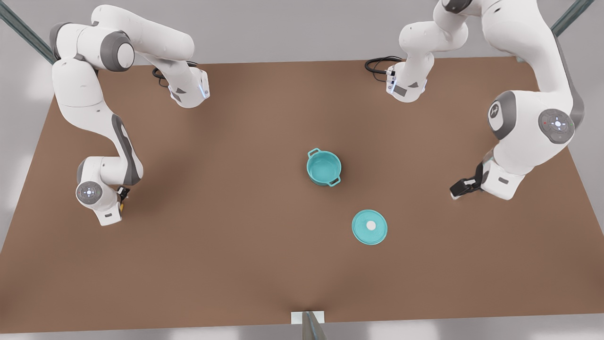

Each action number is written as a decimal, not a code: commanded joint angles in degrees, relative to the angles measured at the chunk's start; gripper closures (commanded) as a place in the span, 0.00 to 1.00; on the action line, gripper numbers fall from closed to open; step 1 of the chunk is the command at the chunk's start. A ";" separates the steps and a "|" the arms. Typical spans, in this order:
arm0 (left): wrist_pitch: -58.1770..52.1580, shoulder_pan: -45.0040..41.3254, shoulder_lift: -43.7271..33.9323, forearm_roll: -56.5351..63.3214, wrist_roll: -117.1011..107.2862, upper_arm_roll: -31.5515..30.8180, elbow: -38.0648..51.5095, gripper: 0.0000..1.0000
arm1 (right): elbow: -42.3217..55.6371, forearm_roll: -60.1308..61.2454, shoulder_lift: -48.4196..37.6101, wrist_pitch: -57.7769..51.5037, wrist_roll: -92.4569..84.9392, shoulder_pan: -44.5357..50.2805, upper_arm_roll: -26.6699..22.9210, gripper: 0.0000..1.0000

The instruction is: Open the pot lid and put the potato into the pot

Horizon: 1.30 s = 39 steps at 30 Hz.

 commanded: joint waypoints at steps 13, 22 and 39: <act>-9.50 -1.58 2.41 -2.06 25.00 -0.45 3.40 0.00 | 0.10 0.07 0.44 0.04 -2.05 -1.66 0.34 0.00; -9.50 -1.67 2.41 -1.89 24.74 -0.45 3.23 0.00 | 1.59 0.07 1.23 0.04 -2.14 -1.40 0.87 0.18; -9.33 -1.67 3.11 -1.62 24.65 -0.45 3.31 0.00 | 1.68 0.07 1.58 -0.32 -3.19 -2.54 1.40 0.19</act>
